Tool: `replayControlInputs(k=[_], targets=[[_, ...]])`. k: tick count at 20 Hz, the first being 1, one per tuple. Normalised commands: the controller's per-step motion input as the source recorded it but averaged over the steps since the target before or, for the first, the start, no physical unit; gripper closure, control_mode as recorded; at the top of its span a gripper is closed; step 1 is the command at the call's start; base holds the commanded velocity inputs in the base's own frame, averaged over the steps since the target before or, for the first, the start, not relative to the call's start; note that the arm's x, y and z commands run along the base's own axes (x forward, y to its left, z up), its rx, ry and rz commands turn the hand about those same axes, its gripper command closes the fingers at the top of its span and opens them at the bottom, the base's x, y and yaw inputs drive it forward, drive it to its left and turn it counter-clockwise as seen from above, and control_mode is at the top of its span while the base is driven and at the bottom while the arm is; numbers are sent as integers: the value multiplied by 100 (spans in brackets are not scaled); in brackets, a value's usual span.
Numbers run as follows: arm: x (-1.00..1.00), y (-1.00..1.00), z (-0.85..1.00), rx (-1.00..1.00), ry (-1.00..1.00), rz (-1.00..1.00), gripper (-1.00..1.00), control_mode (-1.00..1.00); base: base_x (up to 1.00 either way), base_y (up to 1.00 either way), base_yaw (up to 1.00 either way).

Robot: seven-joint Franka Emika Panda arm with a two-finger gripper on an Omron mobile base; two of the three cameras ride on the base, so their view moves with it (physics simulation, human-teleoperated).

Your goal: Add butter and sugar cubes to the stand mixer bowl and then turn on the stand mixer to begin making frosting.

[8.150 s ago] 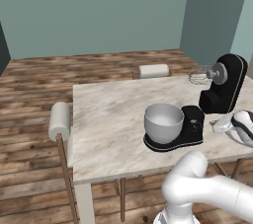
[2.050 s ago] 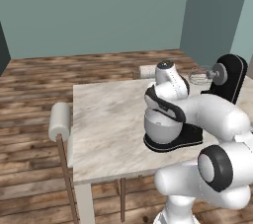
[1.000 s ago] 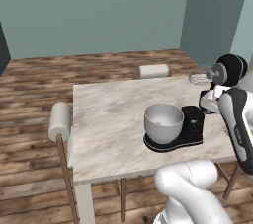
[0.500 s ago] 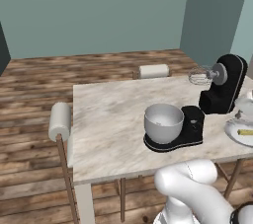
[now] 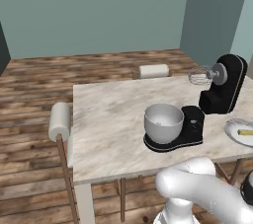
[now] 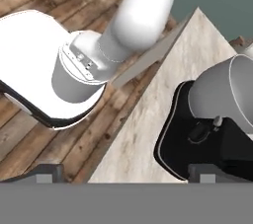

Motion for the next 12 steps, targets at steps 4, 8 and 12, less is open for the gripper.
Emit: replayControlInputs(k=[4,8,12], targets=[[31,-15,-21,5,21,-27,-100,-100,0,0,0],[34,-17,-39,4,24,-26,-100,-100,0,0,0],[28,-25,-44,7,20,-26,-100,-100,0,0,0]])
